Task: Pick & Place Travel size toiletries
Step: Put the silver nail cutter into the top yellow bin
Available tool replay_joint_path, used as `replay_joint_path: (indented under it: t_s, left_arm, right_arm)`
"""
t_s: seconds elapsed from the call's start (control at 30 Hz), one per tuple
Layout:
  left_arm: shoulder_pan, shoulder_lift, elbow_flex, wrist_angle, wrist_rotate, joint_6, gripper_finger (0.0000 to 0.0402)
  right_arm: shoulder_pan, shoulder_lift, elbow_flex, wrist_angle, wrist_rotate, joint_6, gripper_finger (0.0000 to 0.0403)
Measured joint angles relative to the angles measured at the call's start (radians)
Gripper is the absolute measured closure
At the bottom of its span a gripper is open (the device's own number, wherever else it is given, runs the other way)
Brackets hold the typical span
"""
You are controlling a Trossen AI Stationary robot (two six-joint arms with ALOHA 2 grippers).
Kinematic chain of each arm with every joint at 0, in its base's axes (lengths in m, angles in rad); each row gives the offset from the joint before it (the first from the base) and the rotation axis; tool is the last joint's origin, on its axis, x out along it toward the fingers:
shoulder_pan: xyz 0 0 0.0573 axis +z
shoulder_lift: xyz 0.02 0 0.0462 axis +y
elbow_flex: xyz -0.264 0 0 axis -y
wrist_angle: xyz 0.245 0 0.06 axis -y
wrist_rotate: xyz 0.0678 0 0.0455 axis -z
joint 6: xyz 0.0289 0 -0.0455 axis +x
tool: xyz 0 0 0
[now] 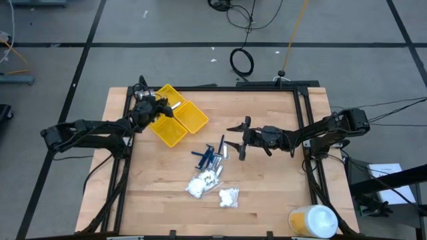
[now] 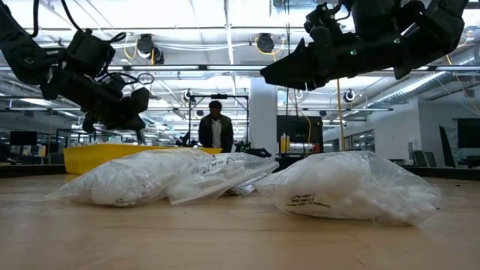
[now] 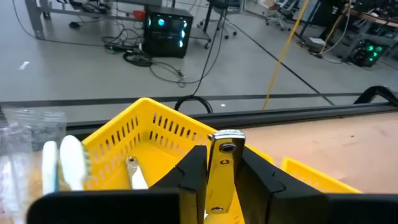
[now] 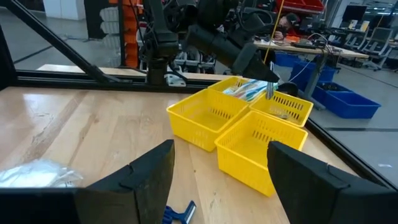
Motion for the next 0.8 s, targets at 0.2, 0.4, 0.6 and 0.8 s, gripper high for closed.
replay_joint_path:
  t_s: [0.2,0.4,0.6,0.8]
  left_arm:
    - [0.0,0.0,0.0,-0.002,-0.018,-0.041,0.0324]
    - [0.0,0.0,0.0,-0.002,-0.026,-0.047,0.0311]
    - [0.0,0.0,0.0,-0.002,-0.026,-0.049,0.0261]
    - [-0.001,0.0,0.0,-0.013,-0.026,-0.046,0.0193]
  right_arm:
    - [0.0,0.0,0.0,0.0,0.0,0.007,0.0161]
    - [0.0,0.0,0.0,-0.001,-0.003,0.025,0.0161]
    - [0.0,0.0,0.0,-0.02,-0.004,0.025,0.0161]
    - [0.0,0.0,0.0,-0.032,-0.045,0.026,0.0161]
